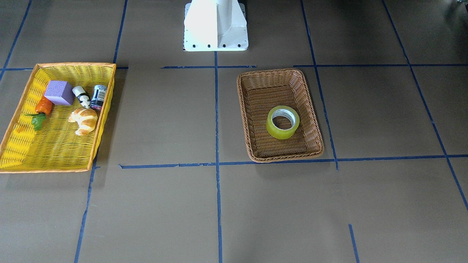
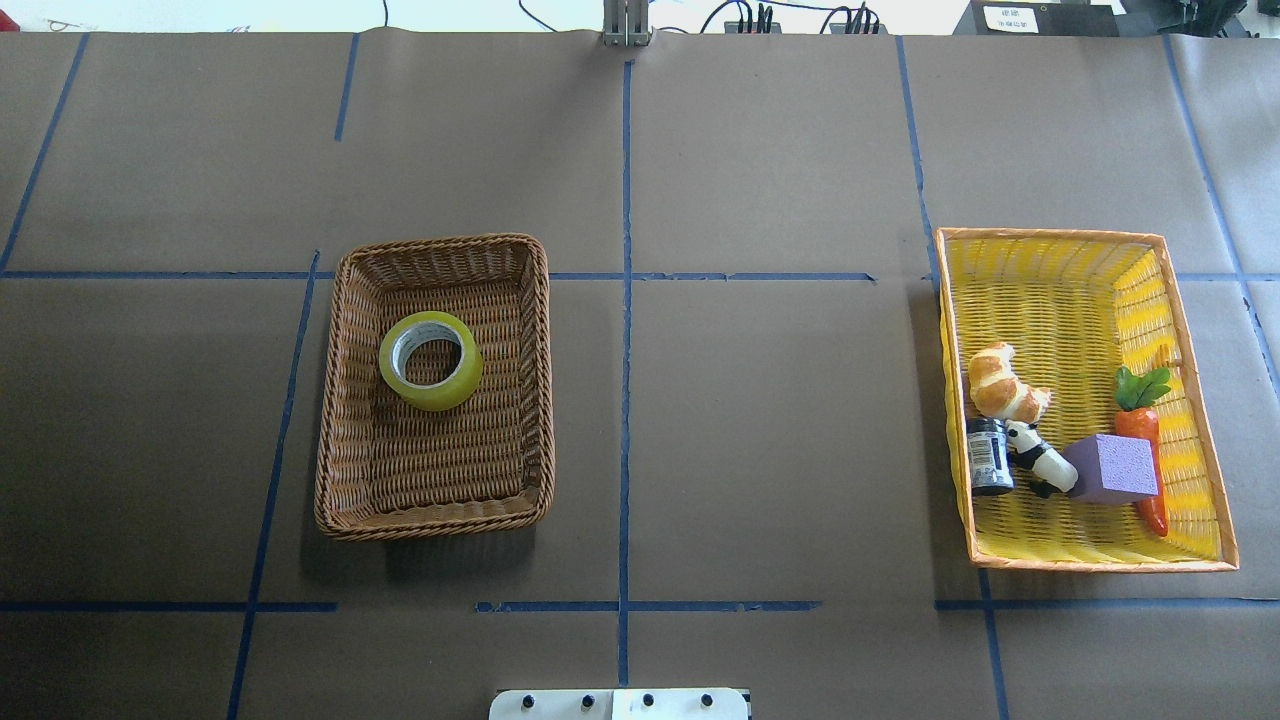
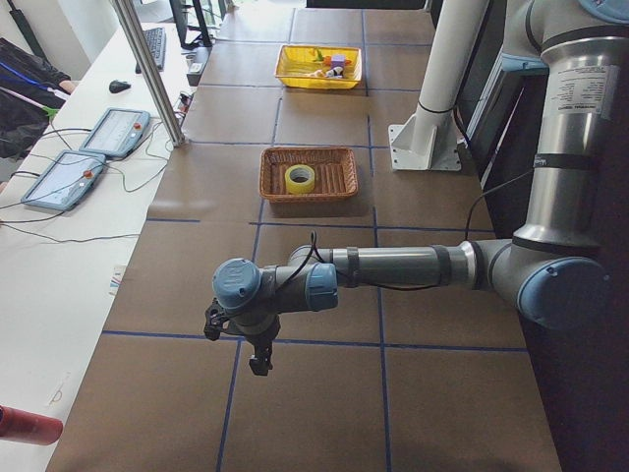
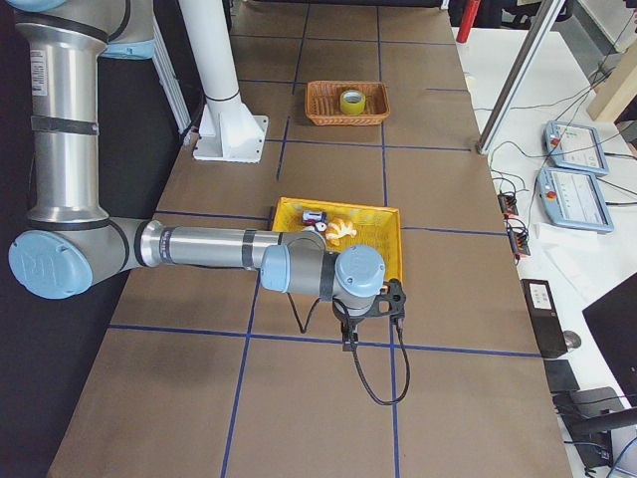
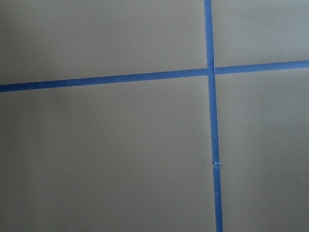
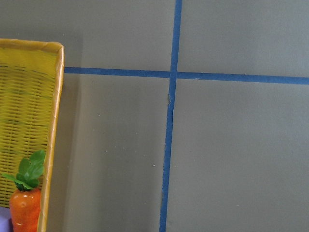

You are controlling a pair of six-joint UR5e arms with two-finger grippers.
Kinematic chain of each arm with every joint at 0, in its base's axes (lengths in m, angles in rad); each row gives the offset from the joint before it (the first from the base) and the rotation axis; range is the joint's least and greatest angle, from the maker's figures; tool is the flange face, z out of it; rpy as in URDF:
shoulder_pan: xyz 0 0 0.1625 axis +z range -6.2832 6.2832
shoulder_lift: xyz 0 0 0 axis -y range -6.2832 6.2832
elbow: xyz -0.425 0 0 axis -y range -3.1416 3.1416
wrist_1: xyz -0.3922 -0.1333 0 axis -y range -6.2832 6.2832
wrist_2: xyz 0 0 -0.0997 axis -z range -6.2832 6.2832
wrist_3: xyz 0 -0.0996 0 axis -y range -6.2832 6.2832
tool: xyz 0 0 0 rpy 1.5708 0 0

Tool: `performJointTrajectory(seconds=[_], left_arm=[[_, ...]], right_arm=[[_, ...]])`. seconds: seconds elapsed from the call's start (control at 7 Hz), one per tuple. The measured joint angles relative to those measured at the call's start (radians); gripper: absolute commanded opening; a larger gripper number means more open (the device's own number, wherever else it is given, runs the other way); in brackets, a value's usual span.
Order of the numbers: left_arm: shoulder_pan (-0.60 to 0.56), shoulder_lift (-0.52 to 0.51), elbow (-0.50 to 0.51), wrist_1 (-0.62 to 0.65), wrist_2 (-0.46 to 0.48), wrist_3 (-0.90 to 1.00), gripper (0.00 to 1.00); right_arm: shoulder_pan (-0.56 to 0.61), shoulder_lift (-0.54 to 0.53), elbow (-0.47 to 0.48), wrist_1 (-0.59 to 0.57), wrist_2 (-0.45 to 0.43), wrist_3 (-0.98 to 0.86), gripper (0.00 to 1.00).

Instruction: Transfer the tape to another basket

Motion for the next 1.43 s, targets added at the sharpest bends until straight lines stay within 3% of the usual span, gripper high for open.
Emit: performJointTrajectory(seconds=[0.29,0.71,1.43], left_arm=[[-0.009,0.0,-0.037,0.001,-0.001,0.0,1.0],[-0.027,0.004,-0.077,0.008,-0.001,-0.002,1.0],[-0.026,0.004,-0.075,0.005,-0.001,-0.002,1.0]], right_arm=[[0.0,0.0,0.001,0.001,-0.006,0.0,1.0],[0.001,0.001,-0.004,0.001,-0.094,0.0,1.0],[0.013,0.003,-0.005,0.0,-0.104,0.004,1.0]])
